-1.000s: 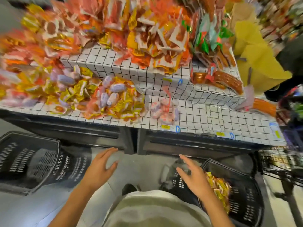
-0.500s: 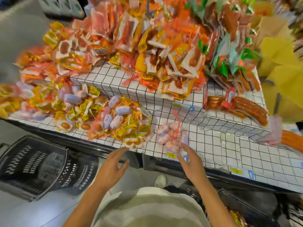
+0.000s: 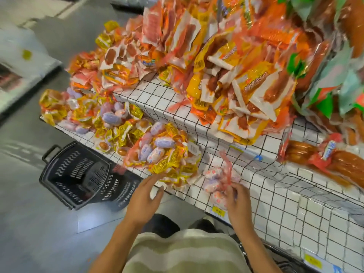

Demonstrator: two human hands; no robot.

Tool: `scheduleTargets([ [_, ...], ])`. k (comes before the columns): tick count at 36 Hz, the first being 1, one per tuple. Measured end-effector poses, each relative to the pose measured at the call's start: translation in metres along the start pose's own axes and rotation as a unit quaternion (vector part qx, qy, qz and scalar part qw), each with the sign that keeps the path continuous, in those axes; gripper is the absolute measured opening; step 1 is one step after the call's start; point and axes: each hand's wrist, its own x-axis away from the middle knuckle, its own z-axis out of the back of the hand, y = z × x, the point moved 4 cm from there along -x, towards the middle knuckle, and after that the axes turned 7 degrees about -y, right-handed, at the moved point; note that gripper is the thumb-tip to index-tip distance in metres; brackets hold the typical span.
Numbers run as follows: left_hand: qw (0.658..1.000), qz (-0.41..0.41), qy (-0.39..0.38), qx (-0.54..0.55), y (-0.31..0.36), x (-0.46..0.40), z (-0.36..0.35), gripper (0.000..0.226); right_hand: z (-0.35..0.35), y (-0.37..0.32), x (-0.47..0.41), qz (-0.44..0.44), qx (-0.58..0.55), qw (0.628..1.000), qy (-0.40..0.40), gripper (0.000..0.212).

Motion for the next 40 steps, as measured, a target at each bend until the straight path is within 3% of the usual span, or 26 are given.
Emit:
scheduleTargets([
  [7,0.97,0.072,0.194,0.126,-0.004,-0.033,0.032,0.017,-0.009,-0.024,-0.005,0.018,-0.066,0.998,0.013,0.017],
  [10,0.956,0.092,0.224,0.164,-0.007,-0.054,0.045,0.026,-0.014,-0.038,-0.01,0.021,-0.071,0.997,0.025,0.023],
  [14,0.954,0.096,0.213,0.191,-0.006,-0.083,0.056,0.025,-0.016,-0.052,-0.014,0.02,-0.085,0.995,0.052,0.027],
  [18,0.946,0.126,0.191,0.231,-0.01,-0.105,0.058,0.045,-0.02,-0.057,-0.013,0.008,-0.093,0.992,0.087,0.025],
  [21,0.938,0.123,0.209,0.248,-0.011,-0.114,0.058,0.033,-0.023,-0.059,-0.01,-0.017,-0.089,0.988,0.124,0.023],
  [23,0.936,0.111,0.219,0.251,-0.011,-0.12,0.058,0.022,-0.025,-0.06,-0.008,-0.033,-0.089,0.985,0.141,0.017],
  [26,0.945,0.092,0.208,0.234,-0.013,-0.127,0.058,0.029,-0.027,-0.057,-0.007,-0.043,-0.098,0.984,0.143,0.016],
  [32,0.93,0.04,0.186,0.316,-0.003,-0.128,0.063,0.031,-0.013,-0.074,-0.006,-0.051,-0.144,0.975,0.163,0.018],
  [35,0.932,-0.015,0.198,0.304,0.01,-0.128,0.076,0.019,0.0,-0.087,-0.005,-0.04,-0.159,0.969,0.185,0.019],
  [40,0.932,-0.071,0.192,0.3,0.031,-0.125,0.097,0.02,0.013,-0.108,-0.001,-0.002,-0.174,0.968,0.18,0.022],
])
